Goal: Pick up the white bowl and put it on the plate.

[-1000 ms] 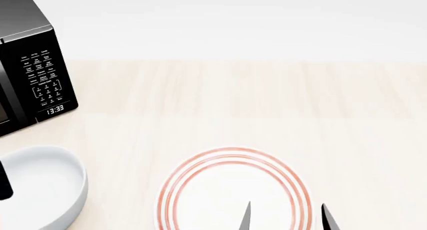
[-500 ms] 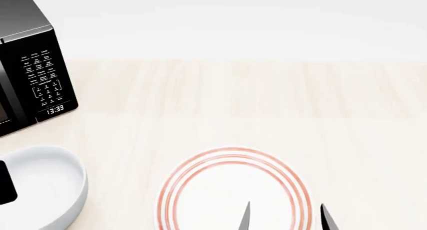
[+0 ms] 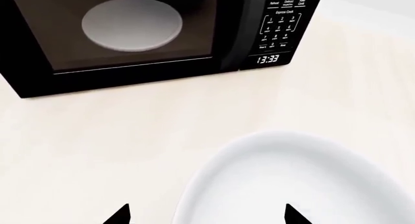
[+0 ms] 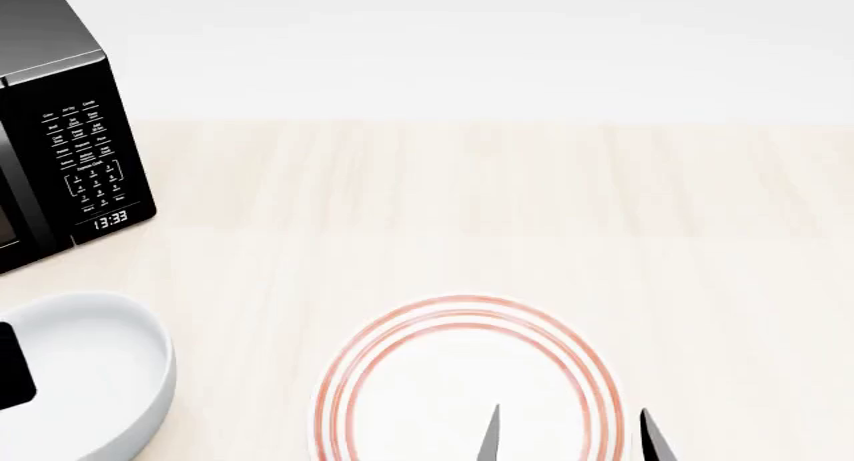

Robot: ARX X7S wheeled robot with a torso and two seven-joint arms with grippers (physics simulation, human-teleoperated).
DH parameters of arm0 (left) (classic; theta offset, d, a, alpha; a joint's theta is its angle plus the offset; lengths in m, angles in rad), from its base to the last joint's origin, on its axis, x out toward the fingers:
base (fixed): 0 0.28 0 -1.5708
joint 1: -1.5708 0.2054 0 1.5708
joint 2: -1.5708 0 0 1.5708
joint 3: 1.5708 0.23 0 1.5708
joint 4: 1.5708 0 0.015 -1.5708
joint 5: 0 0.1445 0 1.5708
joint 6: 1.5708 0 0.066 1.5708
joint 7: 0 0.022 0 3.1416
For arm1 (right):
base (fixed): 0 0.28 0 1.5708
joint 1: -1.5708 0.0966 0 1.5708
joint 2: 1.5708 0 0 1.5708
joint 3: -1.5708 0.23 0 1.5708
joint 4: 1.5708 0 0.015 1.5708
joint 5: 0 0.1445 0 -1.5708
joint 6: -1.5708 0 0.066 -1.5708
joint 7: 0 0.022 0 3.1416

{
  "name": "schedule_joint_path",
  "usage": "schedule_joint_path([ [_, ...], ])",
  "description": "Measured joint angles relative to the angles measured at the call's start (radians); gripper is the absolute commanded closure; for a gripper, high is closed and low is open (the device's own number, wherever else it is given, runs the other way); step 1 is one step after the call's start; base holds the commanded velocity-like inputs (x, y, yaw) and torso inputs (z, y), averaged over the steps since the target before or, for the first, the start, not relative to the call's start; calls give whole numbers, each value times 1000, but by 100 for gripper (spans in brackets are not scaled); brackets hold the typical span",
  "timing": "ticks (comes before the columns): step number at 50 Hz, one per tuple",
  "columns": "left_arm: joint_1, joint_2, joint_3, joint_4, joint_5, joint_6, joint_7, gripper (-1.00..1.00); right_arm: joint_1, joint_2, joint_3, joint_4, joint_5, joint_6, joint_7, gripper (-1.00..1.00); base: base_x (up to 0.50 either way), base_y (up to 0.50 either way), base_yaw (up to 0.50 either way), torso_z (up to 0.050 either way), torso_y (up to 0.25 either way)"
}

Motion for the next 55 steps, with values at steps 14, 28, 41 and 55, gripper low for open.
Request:
schedule_joint_path([
  [14,-20,26,21,-61,34,12,29,-100,-1,6,-4,0,6,-4,6,-100,0,0,0,0,0],
  [28,-24,46,36,-91,53,21,43,-100,0,11,-5,2,15,-7,10,-100,0,0,0,0,0],
  [41,-2,50,34,-72,46,24,25,-100,1,16,-7,4,22,-10,14,-100,0,0,0,0,0],
  [55,3,55,34,-96,55,36,31,-100,4,19,-12,10,27,-13,18,-100,0,0,0,0,0],
])
